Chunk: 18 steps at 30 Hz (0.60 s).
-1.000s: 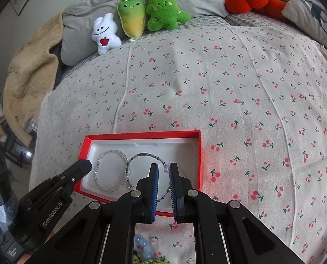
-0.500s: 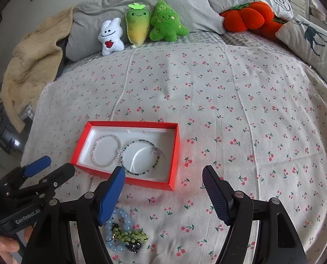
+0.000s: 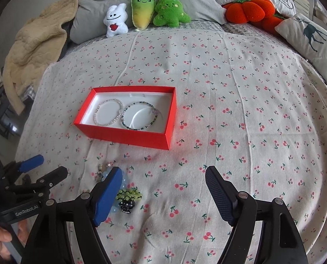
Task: Organize jewelry
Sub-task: 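Move the left tool back over the pile and close on the gold rings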
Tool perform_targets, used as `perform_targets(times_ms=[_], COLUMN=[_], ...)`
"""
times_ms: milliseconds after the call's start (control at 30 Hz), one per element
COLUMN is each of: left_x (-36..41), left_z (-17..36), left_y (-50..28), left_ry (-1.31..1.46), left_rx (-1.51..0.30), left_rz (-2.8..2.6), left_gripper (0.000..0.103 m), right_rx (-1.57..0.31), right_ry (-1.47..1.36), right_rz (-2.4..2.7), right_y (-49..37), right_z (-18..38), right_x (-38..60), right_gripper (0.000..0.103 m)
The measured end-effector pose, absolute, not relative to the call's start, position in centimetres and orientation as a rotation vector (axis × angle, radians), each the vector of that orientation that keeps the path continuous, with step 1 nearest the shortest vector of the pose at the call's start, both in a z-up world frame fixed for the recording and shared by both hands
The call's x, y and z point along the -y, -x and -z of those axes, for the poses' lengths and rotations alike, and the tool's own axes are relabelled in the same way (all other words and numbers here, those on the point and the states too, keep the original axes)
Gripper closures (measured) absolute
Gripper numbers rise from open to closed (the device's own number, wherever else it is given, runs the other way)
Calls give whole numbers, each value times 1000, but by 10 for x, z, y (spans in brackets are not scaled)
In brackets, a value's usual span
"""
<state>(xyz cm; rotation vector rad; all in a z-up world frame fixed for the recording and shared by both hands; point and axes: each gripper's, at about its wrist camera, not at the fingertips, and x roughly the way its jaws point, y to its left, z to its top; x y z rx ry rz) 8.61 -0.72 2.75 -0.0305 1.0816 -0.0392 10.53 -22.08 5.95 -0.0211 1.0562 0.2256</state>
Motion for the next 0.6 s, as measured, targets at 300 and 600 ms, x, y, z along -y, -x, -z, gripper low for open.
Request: perform_targets(times_ms=[300,600], left_x=[-3,-8], left_z=[-9,6], left_y=[-62,-44], left_ry=[14,-22], left_rx=[-1114,-1097], left_rz=[94,195], left_gripper=[18,18], right_rx=[-1119,-1149], right_ry=[20,122], right_rz=[-242,-221], right_y=[-86,-70], right_z=[-33,-1], right_x=[219,212], right_gripper=[21,21])
